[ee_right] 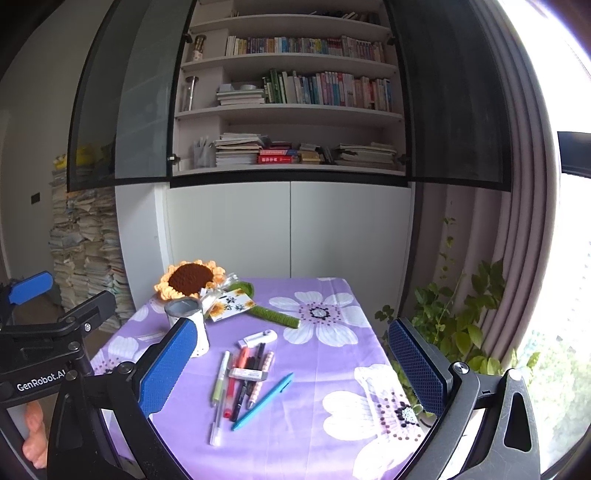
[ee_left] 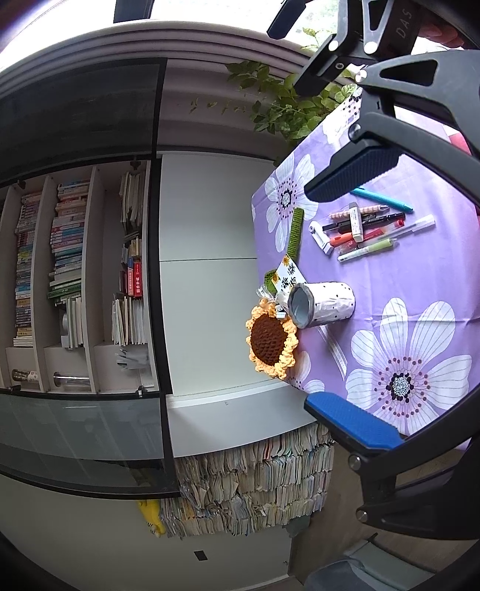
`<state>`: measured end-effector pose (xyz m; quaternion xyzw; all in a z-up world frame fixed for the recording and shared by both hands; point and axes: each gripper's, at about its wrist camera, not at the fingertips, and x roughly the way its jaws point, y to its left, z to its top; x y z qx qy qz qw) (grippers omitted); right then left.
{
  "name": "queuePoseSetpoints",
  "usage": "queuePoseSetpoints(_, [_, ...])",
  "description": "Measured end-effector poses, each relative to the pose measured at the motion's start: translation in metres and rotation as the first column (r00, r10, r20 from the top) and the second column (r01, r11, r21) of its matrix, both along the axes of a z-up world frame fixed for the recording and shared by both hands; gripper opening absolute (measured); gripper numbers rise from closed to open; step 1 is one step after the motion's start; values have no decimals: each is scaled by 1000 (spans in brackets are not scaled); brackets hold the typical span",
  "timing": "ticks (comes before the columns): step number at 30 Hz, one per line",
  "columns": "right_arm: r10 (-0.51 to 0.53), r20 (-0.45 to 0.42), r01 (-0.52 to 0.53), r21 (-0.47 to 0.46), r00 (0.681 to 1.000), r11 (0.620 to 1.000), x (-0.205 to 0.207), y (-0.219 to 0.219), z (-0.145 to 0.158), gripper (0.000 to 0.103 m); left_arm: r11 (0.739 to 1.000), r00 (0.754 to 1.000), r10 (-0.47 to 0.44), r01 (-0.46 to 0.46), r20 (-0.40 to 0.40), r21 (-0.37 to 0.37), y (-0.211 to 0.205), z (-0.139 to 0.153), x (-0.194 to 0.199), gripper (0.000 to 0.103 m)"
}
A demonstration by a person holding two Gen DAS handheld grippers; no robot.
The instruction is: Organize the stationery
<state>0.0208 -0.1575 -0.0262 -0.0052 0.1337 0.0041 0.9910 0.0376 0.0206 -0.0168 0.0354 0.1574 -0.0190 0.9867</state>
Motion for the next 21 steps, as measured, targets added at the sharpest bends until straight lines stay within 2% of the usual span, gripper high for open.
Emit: queuePoseSetpoints(21, [9,-88,-11,-19,996,1000,28,12,-18,103,1000,997,8,-8,-73,-8,10,-25,32,102])
